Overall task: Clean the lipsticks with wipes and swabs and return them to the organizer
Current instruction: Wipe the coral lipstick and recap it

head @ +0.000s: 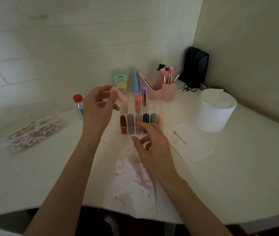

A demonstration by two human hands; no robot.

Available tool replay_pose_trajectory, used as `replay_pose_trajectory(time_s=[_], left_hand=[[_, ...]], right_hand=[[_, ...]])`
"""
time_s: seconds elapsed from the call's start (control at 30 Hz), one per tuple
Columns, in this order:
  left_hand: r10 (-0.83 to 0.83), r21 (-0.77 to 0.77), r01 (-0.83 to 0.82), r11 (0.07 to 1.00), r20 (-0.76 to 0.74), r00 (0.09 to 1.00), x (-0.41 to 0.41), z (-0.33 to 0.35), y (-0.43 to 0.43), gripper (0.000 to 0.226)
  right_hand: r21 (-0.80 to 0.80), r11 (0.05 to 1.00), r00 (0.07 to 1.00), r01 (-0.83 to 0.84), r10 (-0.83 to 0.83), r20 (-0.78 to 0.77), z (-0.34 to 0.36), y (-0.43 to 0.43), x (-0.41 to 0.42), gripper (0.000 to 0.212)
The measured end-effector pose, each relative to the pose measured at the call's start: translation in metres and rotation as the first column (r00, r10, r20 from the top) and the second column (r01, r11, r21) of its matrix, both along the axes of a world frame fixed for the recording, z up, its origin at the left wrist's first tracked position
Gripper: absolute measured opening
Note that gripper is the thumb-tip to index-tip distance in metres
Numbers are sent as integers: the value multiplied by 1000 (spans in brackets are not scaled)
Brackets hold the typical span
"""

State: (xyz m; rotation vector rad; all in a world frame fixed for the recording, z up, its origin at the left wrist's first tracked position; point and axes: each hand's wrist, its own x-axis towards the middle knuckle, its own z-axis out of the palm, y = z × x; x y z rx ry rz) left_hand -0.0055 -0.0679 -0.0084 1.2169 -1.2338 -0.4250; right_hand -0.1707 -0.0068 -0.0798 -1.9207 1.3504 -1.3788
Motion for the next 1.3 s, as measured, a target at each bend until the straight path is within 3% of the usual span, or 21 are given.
replay_pose_trajectory(time_s=[0.17, 0.33, 1.0, 1.3], left_hand=[[-16, 84, -13, 996, 344, 939, -4, 3, -43, 22], [0, 129, -87, 988, 557, 831, -7, -2, -59, 26], [-101, 216, -78, 973, 708, 699, -1, -18, -73, 26], [-193, 306, -30, 952, 672, 715, -4, -13, -74, 40]], right_hand=[[-31, 997, 997, 74, -75, -16, -5, -5, -2, 32], [15, 995, 995, 95, -94, -26, -7, -6, 0, 33], [-16, 996, 995, 82, -83, -48, -8, -7, 1, 32], [-10, 996, 993, 93, -94, -69, -10, -7, 2, 33]])
